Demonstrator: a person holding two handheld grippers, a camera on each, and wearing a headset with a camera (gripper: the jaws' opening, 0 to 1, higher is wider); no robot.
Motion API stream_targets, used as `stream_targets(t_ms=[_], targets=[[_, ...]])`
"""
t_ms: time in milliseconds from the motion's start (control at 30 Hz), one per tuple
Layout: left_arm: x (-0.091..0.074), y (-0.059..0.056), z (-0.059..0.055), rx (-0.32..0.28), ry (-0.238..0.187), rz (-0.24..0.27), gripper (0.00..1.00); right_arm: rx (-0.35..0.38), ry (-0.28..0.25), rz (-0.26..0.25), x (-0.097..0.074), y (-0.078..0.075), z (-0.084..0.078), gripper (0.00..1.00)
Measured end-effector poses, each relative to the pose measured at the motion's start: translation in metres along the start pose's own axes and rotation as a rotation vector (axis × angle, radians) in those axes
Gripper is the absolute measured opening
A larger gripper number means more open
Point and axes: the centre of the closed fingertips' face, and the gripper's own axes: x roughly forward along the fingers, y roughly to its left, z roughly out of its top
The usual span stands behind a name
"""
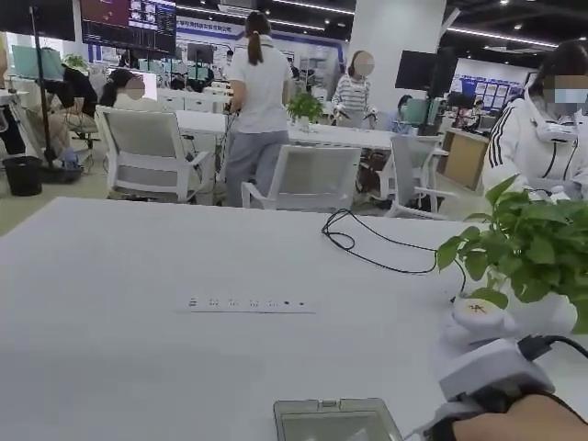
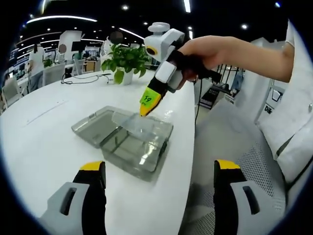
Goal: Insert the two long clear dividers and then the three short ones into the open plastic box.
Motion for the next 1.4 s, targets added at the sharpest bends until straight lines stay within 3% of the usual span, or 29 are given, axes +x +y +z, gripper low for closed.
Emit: stream_targets(t_ms=[167, 467, 1400], targets=[[0.0, 0.002, 0.0, -0.004, -0.007, -0.017, 0.93, 0.022, 0.017, -0.047, 0.007, -0.009, -0.003, 0.07], [0.003, 0.004, 0.002, -0.017, -0.028, -0.032, 0.92, 0.047, 0.043, -0.063, 0.015, -0.013, -0.004, 0.07], [0.005, 0.004, 0.001, -0.051, -0.038, -0.035, 0.91, -0.053, 0.078, -0.126, 0.028, -0.017, -0.002, 0.07]])
